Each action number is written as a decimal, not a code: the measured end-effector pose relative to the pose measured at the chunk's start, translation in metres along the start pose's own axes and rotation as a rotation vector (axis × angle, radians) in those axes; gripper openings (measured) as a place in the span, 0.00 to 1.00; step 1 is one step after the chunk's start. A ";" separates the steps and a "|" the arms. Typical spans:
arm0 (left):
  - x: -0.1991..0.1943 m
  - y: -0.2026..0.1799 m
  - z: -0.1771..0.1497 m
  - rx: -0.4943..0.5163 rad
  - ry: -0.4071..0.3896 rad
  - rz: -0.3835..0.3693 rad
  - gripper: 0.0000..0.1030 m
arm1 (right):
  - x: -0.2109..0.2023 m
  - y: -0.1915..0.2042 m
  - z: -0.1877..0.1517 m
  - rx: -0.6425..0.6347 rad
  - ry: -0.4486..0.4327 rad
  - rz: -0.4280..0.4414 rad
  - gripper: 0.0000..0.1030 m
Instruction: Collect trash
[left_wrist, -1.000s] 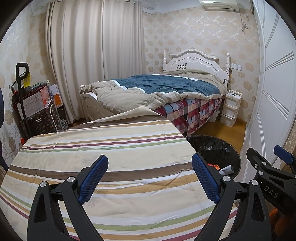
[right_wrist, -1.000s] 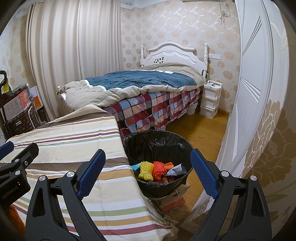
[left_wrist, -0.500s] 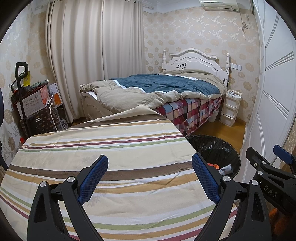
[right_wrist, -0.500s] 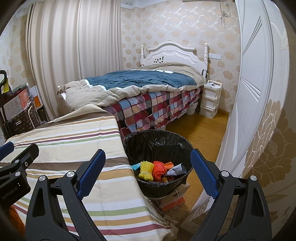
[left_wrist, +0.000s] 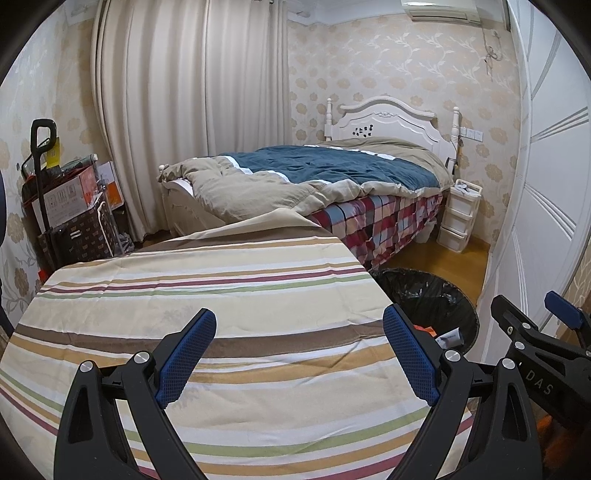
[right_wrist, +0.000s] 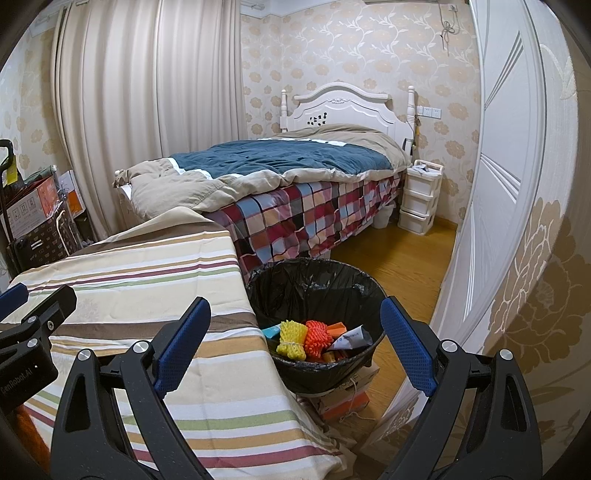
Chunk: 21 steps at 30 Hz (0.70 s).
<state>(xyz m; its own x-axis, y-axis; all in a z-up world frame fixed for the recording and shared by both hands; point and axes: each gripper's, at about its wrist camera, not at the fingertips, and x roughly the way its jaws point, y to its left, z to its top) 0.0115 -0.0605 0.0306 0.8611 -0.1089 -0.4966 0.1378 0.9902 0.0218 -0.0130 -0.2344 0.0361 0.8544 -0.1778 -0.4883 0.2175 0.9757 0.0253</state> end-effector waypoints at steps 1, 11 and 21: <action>0.000 0.000 0.000 0.001 -0.001 0.002 0.88 | 0.000 0.000 0.000 0.000 0.000 0.000 0.88; 0.000 -0.001 -0.001 -0.005 0.000 0.013 0.88 | 0.000 0.001 0.001 -0.001 0.001 0.000 0.88; 0.001 0.001 -0.004 -0.002 -0.004 0.020 0.89 | 0.000 0.001 0.000 -0.002 0.001 0.000 0.88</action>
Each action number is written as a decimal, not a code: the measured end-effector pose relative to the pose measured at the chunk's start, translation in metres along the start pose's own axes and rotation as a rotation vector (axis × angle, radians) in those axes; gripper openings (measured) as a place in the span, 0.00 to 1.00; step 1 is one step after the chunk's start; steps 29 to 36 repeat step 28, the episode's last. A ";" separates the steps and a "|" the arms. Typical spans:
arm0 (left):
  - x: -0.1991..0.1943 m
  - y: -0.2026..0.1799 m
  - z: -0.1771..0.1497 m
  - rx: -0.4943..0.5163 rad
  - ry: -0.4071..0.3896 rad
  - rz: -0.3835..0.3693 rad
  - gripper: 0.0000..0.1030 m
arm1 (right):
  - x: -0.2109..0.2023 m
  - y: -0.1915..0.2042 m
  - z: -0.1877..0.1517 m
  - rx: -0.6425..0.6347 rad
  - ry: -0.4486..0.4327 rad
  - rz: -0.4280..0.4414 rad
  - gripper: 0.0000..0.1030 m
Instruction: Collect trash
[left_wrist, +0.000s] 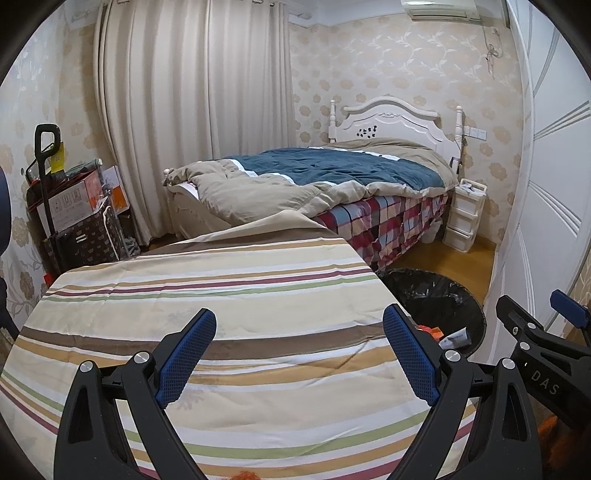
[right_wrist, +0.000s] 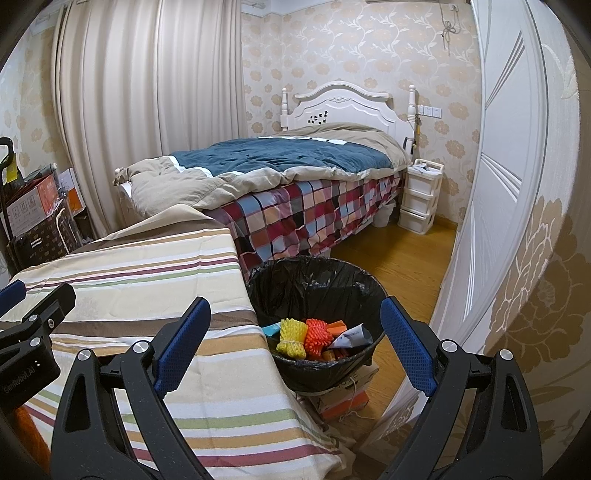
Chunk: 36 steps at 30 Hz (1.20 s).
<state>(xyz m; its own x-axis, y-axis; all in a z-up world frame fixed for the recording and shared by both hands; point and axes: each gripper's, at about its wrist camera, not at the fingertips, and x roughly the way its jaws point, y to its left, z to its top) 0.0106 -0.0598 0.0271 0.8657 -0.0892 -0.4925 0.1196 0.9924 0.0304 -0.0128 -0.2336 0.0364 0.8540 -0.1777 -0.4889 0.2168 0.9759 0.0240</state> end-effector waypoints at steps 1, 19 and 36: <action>0.000 0.001 0.000 -0.001 0.001 -0.002 0.89 | 0.000 0.000 0.000 -0.001 0.000 0.000 0.88; -0.001 0.008 -0.001 0.000 -0.010 0.016 0.88 | 0.000 0.001 0.001 -0.002 0.000 0.000 0.88; 0.002 0.013 -0.002 -0.010 -0.001 0.027 0.89 | 0.001 0.002 -0.001 -0.005 0.008 0.004 0.88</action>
